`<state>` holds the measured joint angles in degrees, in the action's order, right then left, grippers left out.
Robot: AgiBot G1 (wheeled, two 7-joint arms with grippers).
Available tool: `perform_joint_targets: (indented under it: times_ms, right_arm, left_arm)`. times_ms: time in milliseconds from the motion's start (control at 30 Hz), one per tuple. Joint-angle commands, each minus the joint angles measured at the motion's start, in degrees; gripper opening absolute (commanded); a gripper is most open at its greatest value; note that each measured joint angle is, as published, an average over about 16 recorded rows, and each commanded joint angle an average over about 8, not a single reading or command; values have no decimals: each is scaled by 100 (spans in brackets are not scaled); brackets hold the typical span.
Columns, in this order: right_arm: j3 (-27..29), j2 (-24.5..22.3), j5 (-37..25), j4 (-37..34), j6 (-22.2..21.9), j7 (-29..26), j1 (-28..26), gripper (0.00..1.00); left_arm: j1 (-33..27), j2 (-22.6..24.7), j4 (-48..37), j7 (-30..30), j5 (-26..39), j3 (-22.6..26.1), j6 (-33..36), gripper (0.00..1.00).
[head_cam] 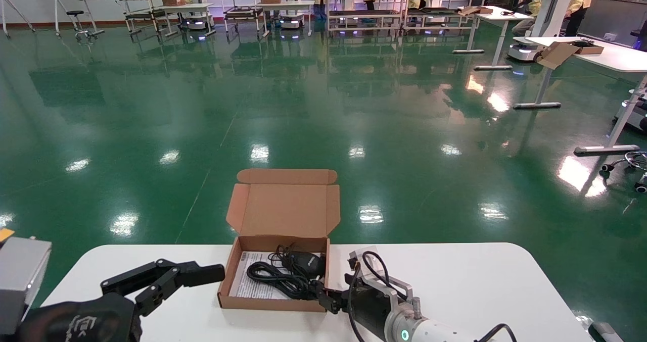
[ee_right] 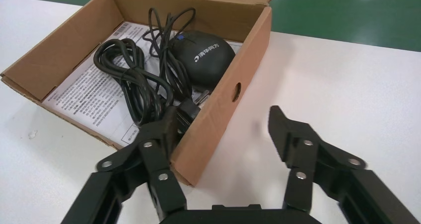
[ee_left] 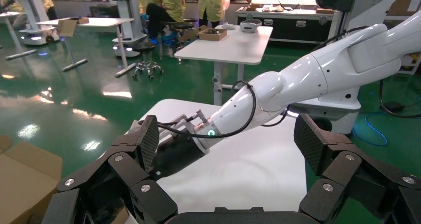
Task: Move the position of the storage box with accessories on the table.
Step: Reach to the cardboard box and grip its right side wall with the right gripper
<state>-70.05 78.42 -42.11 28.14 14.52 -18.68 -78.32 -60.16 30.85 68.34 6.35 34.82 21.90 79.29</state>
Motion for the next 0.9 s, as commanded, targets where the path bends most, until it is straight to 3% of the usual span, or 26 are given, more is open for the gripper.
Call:
perform_joint_targets:
  times_ms: [33,900]
  right_arm:
    - [-36,-1,54,3,-29,23,6,0]
    - [-407,-3,685,37,-172,281,25,0]
  left_arm:
    - [0,0,0,0,0,0,0,100]
    - [0,0,0,0,0,0,0,100]
